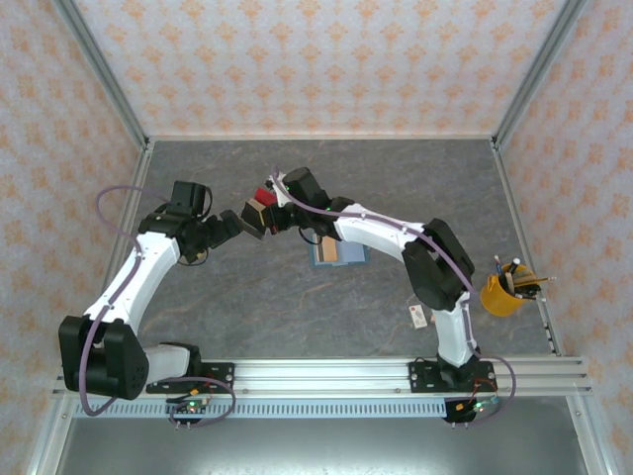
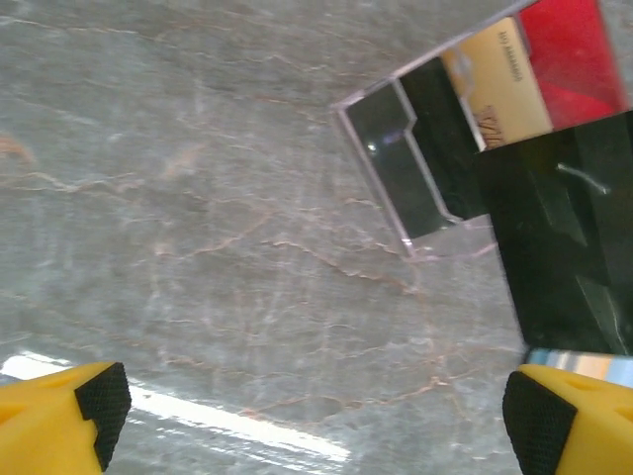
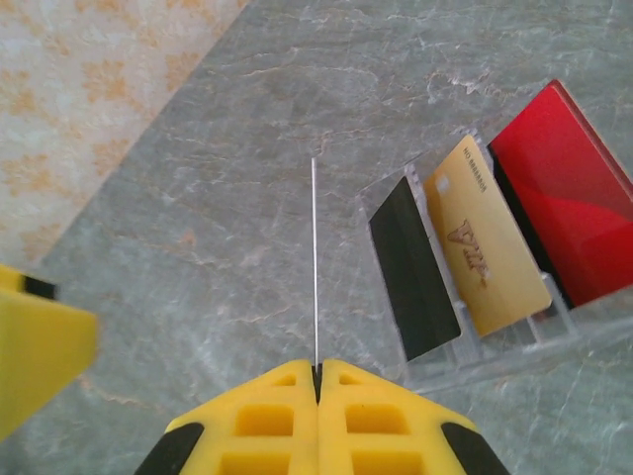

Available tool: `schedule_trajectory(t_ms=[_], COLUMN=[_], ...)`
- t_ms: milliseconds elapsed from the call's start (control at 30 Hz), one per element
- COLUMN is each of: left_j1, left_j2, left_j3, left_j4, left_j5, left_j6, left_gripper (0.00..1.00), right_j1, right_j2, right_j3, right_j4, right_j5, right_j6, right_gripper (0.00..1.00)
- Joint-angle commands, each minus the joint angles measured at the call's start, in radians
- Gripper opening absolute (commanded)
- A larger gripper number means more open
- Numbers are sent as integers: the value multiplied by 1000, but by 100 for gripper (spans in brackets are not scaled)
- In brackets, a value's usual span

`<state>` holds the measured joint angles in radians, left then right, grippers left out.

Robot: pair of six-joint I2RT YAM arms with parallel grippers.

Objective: Take the credit cards out of the card holder

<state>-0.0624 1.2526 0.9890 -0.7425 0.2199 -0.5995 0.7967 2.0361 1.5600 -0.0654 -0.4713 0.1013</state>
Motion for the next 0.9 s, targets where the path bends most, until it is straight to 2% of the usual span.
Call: schedule_trajectory(t_ms=[0, 300, 667, 767, 867], left_j1=[15, 20, 20, 20, 20], left_j2=[-24, -10, 3, 9, 12], left_j3=[31, 27, 24, 24, 21], left_j4=[-72, -67, -50, -47, -43], left_j5=[-119, -96, -50, -38, -28], left_j6=[23, 56, 60, 86, 87], left_gripper=[100, 100, 100, 100, 100], right_j1=[-7, -7, -7, -7, -7], right_j2=[43, 126, 213, 224, 218], right_j3=[66, 144, 229, 242, 248], right_j4=[-7, -26, -63, -73, -96], right_j5=[63, 52, 93, 74, 42], right_j6=[-129, -269, -323, -328, -317], right_gripper=[0, 0, 1, 5, 15])
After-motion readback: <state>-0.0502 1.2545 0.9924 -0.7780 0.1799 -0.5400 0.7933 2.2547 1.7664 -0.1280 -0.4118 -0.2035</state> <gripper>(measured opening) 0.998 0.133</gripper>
